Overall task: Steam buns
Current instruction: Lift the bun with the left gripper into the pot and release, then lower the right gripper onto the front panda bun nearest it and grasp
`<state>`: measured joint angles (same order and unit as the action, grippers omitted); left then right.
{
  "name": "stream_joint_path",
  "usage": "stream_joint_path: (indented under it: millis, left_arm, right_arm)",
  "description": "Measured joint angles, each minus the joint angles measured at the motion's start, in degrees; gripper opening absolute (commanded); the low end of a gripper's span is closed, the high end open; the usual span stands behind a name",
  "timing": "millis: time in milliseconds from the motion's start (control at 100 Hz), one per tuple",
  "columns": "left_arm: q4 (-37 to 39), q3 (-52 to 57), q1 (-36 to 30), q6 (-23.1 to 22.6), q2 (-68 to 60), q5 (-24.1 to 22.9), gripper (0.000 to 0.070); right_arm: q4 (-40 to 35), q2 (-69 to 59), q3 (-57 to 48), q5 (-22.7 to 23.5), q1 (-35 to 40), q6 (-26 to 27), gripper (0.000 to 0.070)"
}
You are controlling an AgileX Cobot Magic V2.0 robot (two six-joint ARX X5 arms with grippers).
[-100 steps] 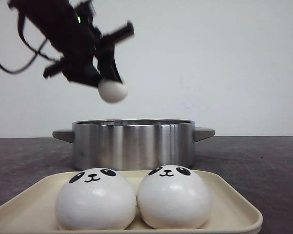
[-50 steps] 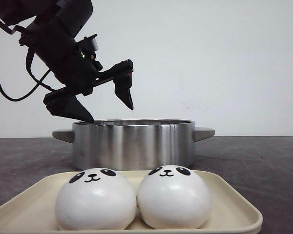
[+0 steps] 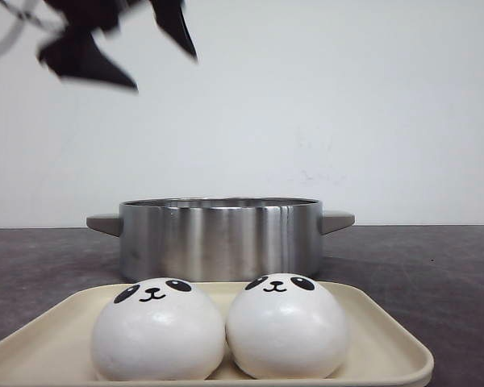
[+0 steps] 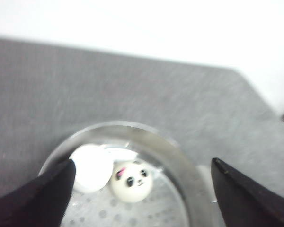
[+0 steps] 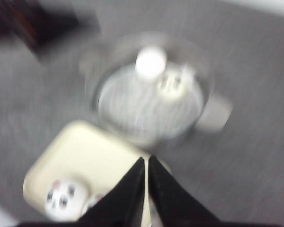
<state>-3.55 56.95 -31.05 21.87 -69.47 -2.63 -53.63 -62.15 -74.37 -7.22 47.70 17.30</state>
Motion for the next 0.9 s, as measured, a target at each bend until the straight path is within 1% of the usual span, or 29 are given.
stream_joint_path:
  millis: [90,140,180,270,300,320,440,550,710,730,760,780,800,840,860,880,900]
  left_arm:
    - [-4.3,0.0,-0.4,0.0,5.8,0.0,0.0510]
    - [-6.7,0.0,-0.7,0.0,8.8,0.0,0.0510]
    - [-8.7,0.0,-0.9,0.0,11.1,0.0,0.0510]
    - [-13.2,0.0,-1.4,0.0,15.3,0.0,0.0510]
    - [-14.6,0.0,-1.4,0.0,16.5,0.0,0.0510]
    - [-15.4,0.0,-1.5,0.0,17.1,0.0,0.0511]
    - [-17.8,0.0,-1.5,0.0,19.8,0.0,0.0510]
    - [-17.9,0.0,-1.5,0.0,20.6,0.0,0.0511]
    - [-18.9,0.0,-1.5,0.0,20.5,0.0,0.0510]
    - [-18.9,0.0,-1.5,0.0,20.5,0.0,0.0510]
    - [-18.9,0.0,-1.5,0.0,20.5,0.0,0.0510]
    - [-18.9,0.0,-1.5,0.0,20.5,0.0,0.0510]
    - [-18.9,0.0,-1.5,0.0,20.4,0.0,0.0510]
    - [-18.9,0.0,-1.5,0.0,20.4,0.0,0.0510]
    - [-18.9,0.0,-1.5,0.0,20.4,0.0,0.0510]
    - [-18.9,0.0,-1.5,0.0,20.4,0.0,0.0511]
    - [-18.9,0.0,-1.5,0.0,20.4,0.0,0.0510]
  right_arm:
    - [4.3,-0.4,8.0,3.0,1.6,3.5,0.0005]
    - [7.5,-0.7,12.5,4.6,2.6,5.7,0.0037]
    - [9.9,-1.3,15.8,5.8,3.5,7.5,0.0124]
    - [13.4,-3.3,21.2,7.3,5.3,11.2,0.0392]
    - [13.9,-4.3,22.2,7.7,5.9,12.1,0.0441]
    - [14.0,-4.9,22.6,7.8,6.1,12.6,0.0450]
    - [14.8,-9.5,22.9,8.1,7.5,14.3,0.0449]
    - [16.1,-14.3,22.9,9.2,7.8,14.5,0.0448]
    - [17.8,-21.7,22.9,9.2,7.7,14.6,0.0447]
    - [18.2,-22.6,22.9,9.2,7.7,14.6,0.0437]
    - [18.9,-23.6,22.9,9.6,7.7,14.6,0.0383]
    - [19.4,-24.2,22.8,9.8,7.7,14.7,0.0314]
    - [19.8,-24.8,22.8,10.1,7.8,14.7,0.0223]
    - [20.5,-25.6,22.5,10.0,7.8,14.8,0.0000]
    - [20.7,-25.8,22.3,10.0,7.8,14.7,0.0000]
    - [20.9,-26.0,22.3,9.9,7.8,14.7,0.0020]
    - [21.2,-26.1,22.3,9.9,7.8,14.7,0.0013]
